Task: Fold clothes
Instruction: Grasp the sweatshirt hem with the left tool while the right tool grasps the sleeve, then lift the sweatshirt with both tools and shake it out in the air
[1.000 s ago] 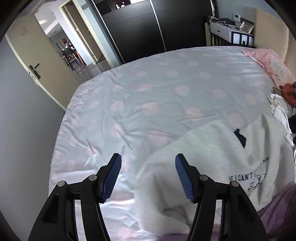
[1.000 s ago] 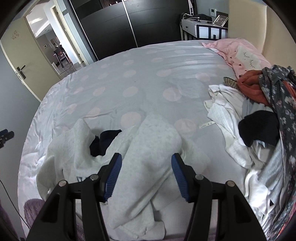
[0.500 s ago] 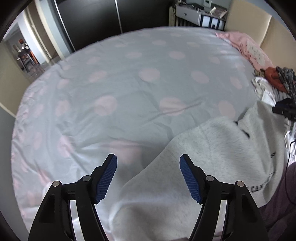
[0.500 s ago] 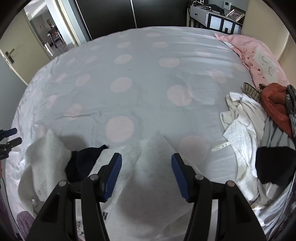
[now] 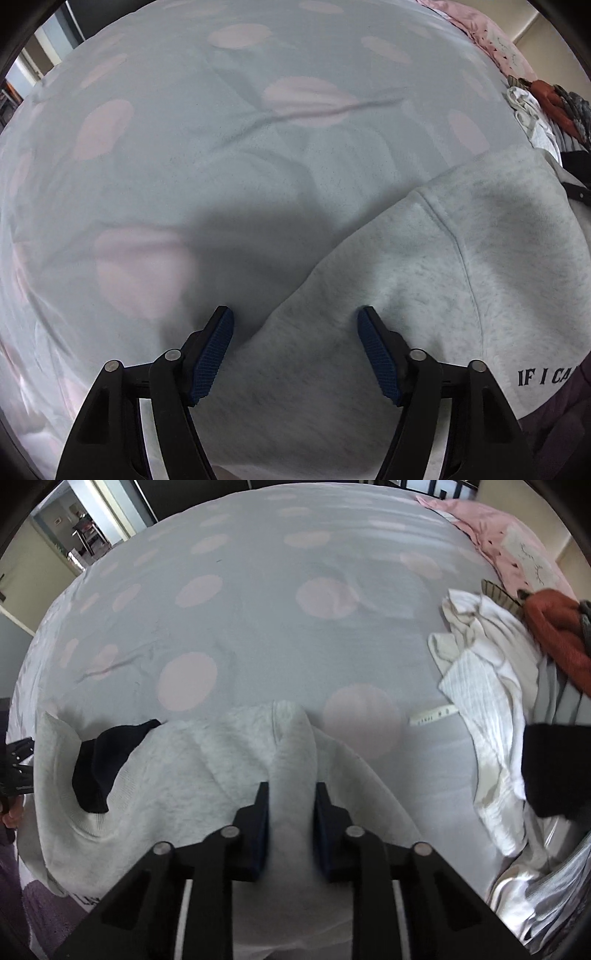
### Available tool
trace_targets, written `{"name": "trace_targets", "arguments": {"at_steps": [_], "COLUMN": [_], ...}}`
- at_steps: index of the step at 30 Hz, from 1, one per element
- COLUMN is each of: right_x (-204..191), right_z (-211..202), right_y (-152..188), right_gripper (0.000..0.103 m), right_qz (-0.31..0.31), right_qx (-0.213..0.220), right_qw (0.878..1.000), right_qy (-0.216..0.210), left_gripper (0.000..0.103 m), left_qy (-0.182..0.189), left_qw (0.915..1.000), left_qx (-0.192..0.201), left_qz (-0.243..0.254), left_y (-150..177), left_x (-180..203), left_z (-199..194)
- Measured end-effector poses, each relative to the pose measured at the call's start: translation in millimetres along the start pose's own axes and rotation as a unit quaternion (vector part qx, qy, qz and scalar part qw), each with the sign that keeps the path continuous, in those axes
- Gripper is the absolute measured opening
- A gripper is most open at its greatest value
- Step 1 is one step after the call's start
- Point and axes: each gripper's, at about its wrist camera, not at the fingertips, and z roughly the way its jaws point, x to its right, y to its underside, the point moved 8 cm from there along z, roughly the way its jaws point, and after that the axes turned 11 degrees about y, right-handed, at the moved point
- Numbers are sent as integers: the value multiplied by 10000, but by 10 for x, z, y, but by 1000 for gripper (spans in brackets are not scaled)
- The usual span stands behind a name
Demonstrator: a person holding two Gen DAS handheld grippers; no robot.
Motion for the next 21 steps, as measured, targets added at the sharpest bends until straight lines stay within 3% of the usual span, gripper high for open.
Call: {"name": "trace_targets", "arguments": {"at_steps": [2, 5, 9, 13, 17, 21], "right_x": [24, 55, 81, 144, 207, 247], "right_z": [-71, -266, -613, -987, -1365, -1820], "right_y": [55, 77, 113, 107, 102, 91], "right_gripper": [15, 13, 13, 12, 12, 12], "right_qz": [40, 74, 43, 6, -31, -105], "right_qx": [79, 297, 613, 937, 1260, 1714], "right_qw": [10000, 9995, 9981, 9956, 9920, 9850], "right_qy": [-23, -34, 12, 57, 102, 193], "left_gripper": [32, 8, 4, 3, 3, 3], "left_qy": [-152, -388, -691, -1101, -1441, -1856], "left_qw": [9998, 9988, 9957, 9871, 9751, 9538], "left_qx": [-43, -51, 309, 904, 1442, 2116], "left_qz": [-128, -305, -535, -732, -874, -1052], "left_y": [29, 72, 122, 181, 274, 383], "left_x": [45, 114, 199, 236, 225, 241], "left_z": [-17, -74, -376, -990, -1774, -2630]}}
